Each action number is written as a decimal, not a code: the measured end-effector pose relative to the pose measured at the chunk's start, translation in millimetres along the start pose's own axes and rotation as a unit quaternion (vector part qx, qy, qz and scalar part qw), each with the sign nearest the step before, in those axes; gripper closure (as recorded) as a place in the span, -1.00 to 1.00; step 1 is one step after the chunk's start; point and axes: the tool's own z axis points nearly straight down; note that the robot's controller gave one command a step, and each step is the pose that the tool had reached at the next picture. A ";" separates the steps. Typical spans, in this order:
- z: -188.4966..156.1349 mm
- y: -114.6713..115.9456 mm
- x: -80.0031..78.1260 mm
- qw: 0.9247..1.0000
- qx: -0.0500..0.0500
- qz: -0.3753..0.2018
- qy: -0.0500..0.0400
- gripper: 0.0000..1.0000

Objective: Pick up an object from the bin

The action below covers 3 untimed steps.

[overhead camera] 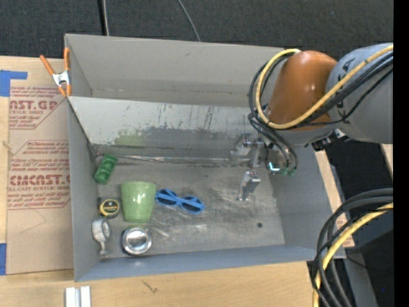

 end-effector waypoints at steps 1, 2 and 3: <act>85.2 49.3 7.2 1.000 0.000 0.001 -0.008 -1.00; 78.8 83.1 29.9 1.000 0.000 -0.026 -0.006 -1.00; 77.3 82.0 27.7 1.000 0.000 -0.025 -0.009 1.00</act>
Offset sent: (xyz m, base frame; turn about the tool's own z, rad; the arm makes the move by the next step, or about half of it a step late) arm -0.0107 0.0480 -0.0868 0.0043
